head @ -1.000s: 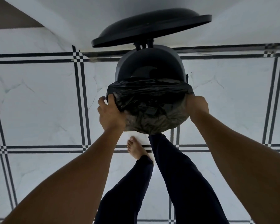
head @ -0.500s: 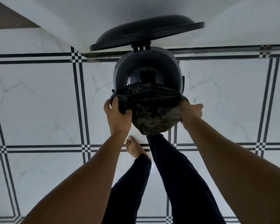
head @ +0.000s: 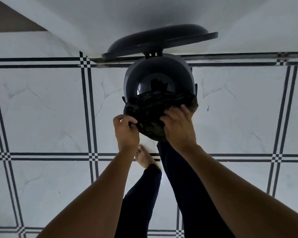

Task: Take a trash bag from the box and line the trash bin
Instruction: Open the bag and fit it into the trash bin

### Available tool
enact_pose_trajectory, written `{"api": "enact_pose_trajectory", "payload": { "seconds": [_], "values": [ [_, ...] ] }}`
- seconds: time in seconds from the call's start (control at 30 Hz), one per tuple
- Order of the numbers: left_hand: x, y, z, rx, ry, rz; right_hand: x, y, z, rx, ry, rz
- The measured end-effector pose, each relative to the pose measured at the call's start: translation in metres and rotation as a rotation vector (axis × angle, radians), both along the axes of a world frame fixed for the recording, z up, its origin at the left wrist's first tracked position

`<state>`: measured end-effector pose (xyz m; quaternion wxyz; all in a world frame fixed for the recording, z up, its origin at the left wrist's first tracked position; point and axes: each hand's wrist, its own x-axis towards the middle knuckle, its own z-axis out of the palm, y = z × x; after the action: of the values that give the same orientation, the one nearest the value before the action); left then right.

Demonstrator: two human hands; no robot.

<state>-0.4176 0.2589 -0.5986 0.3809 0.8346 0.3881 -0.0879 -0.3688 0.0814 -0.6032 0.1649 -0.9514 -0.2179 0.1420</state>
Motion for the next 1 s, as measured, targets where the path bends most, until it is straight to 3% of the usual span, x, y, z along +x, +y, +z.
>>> {"api": "enact_pose_trajectory", "payload": {
  "seconds": [0.1, 0.27, 0.4, 0.47, 0.53, 0.63, 0.7, 0.87, 1.0],
  "values": [
    [-0.010, 0.004, -0.006, -0.010, 0.035, -0.171, -0.007, 0.001, -0.006, -0.078, 0.241, 0.083],
    [-0.017, 0.018, -0.018, 0.095, 0.258, -0.342, -0.008, -0.020, -0.012, -0.172, 0.418, -0.322],
    [-0.007, 0.021, -0.025, 0.021, 0.464, -0.256, 0.012, -0.015, -0.015, 0.131, 0.755, -0.963],
    [0.007, 0.020, -0.029, -0.062, 0.544, -0.141, 0.023, -0.011, -0.019, 0.397, 0.798, -1.311],
    [0.023, 0.021, -0.031, -0.213, 0.580, 0.137, 0.036, -0.007, -0.024, 0.551, 0.792, -1.487],
    [0.044, 0.023, -0.024, -0.508, 0.480, 0.734, 0.058, -0.001, -0.024, 0.561, 0.751, -1.514],
    [0.055, 0.026, -0.023, -0.602, 0.304, 0.904, 0.073, -0.001, -0.024, 0.576, 0.701, -1.493],
    [0.072, 0.038, -0.029, -0.561, 0.004, 0.968, 0.110, -0.001, -0.025, 0.560, 0.597, -1.451],
    [0.084, 0.046, -0.033, -0.493, -0.042, 0.885, 0.112, 0.001, -0.031, 0.420, 0.526, -1.387]
  ]
}}
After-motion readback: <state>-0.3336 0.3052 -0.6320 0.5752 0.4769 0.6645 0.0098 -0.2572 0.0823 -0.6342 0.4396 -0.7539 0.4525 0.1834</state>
